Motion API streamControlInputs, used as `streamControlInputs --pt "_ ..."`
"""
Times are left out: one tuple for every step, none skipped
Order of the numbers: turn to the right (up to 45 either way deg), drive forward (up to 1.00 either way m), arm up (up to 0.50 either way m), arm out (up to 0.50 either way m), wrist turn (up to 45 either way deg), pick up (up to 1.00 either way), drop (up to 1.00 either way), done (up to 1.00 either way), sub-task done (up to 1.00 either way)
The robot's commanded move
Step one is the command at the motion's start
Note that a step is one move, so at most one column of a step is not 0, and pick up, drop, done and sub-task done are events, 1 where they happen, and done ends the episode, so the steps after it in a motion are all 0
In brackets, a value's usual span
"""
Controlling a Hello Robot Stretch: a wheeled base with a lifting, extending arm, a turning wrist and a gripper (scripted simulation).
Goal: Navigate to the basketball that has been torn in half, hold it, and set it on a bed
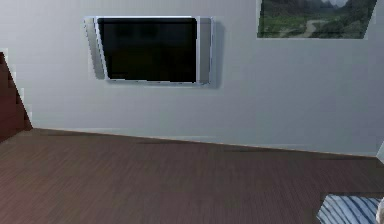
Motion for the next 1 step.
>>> streamControlInputs --pt "0.0 0.00 0.00 0.00 45.0 0.00 0.00 0.00 0.00"
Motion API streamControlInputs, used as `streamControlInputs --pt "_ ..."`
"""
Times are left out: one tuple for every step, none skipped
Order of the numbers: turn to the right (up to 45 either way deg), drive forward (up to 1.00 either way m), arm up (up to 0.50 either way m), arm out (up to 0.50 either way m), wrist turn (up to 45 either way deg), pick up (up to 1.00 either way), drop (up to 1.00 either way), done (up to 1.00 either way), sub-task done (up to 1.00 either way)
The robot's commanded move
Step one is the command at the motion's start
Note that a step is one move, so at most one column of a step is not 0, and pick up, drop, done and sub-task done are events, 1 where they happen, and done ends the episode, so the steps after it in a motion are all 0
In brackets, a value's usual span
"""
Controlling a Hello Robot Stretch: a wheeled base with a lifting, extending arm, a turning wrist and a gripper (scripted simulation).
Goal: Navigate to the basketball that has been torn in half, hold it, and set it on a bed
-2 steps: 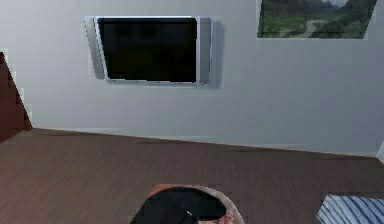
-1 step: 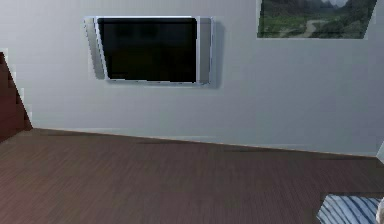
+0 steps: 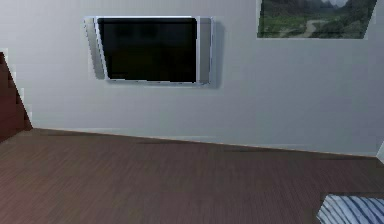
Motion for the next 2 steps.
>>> streamControlInputs --pt "0.0 0.00 0.00 0.00 45.0 0.00 0.00 0.00 0.00" --pt "0.0 0.00 0.00 0.00 45.0 0.00 0.00 0.00 0.00"
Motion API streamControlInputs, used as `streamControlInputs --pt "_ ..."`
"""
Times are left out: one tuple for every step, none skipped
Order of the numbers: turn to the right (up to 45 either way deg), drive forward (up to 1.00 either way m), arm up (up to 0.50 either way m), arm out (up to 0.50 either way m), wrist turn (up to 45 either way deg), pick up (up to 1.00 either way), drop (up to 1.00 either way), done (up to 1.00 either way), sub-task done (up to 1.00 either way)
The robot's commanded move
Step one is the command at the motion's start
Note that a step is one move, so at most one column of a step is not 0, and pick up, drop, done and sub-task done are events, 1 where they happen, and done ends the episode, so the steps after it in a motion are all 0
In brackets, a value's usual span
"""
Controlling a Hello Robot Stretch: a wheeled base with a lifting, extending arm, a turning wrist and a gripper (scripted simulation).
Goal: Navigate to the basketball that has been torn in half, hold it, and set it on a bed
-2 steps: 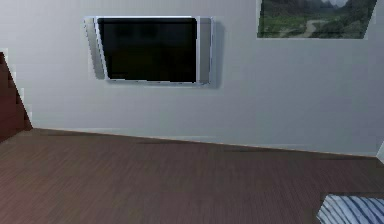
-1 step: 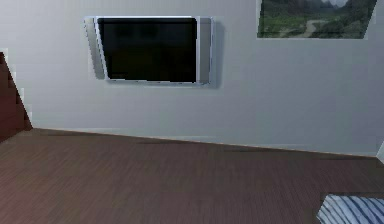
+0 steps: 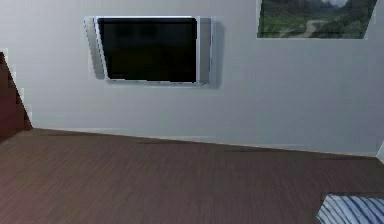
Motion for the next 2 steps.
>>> streamControlInputs --pt "0.0 0.00 0.00 0.00 33.0 0.00 0.00 0.00 0.00" --pt "0.0 0.00 -0.22 0.00 0.0 0.00 0.00 0.00 0.00"
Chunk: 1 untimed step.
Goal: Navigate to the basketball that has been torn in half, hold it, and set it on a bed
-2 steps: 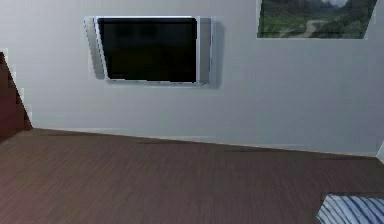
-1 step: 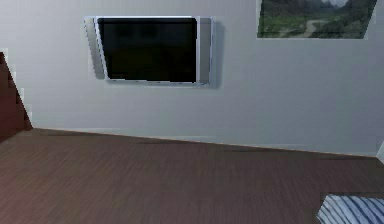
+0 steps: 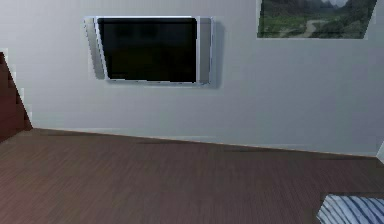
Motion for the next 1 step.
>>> streamControlInputs --pt "0.0 0.00 -0.32 0.00 0.0 0.00 0.00 0.00 0.00"
